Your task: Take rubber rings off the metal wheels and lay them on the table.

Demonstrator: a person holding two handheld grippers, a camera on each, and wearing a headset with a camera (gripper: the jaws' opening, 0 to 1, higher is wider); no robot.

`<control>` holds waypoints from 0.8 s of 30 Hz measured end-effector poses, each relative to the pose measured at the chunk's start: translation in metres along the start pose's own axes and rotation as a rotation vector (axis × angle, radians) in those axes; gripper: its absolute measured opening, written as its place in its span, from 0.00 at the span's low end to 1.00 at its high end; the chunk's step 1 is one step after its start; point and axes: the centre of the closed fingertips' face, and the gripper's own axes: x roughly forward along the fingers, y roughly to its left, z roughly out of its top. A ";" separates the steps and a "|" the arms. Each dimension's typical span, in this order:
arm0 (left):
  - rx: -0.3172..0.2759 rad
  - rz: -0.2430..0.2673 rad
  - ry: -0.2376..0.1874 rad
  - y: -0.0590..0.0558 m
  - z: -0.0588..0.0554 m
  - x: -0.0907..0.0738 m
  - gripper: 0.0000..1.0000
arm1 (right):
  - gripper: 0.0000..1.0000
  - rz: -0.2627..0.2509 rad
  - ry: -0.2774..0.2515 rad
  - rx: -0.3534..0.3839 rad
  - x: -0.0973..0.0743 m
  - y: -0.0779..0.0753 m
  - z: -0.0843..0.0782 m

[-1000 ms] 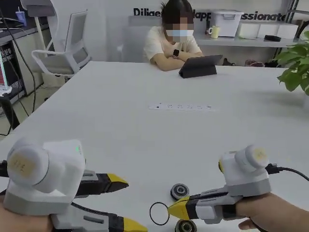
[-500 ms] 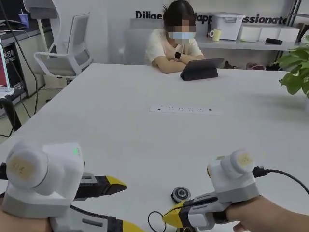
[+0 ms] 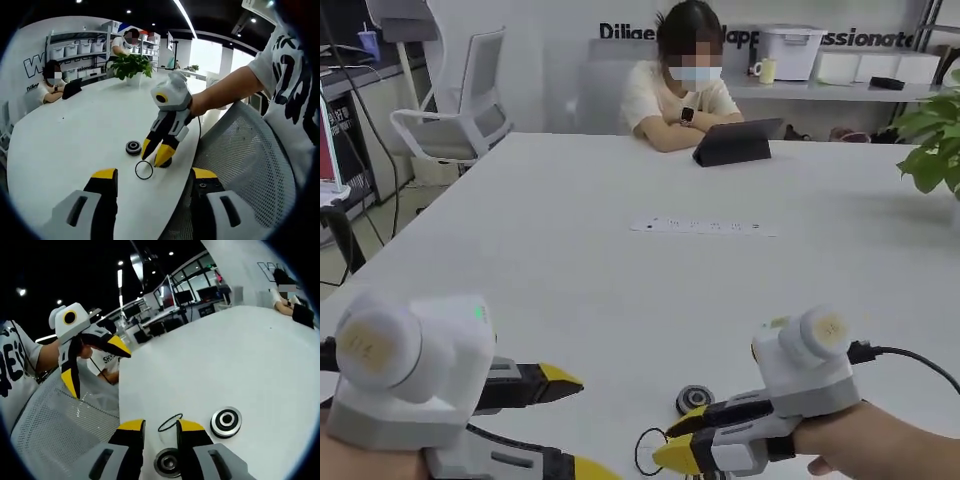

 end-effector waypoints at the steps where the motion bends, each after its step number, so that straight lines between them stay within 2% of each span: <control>1: 0.000 0.000 0.000 0.000 0.000 0.000 0.55 | 0.24 0.002 -0.006 0.000 -0.001 0.001 0.001; 17: 0.008 -0.027 0.012 -0.003 0.004 0.016 0.55 | 0.28 -0.006 -0.057 -0.021 -0.028 0.007 0.004; 24: 0.025 -0.044 0.026 -0.003 0.006 0.027 0.55 | 0.29 -0.027 -0.076 -0.028 -0.041 0.006 0.002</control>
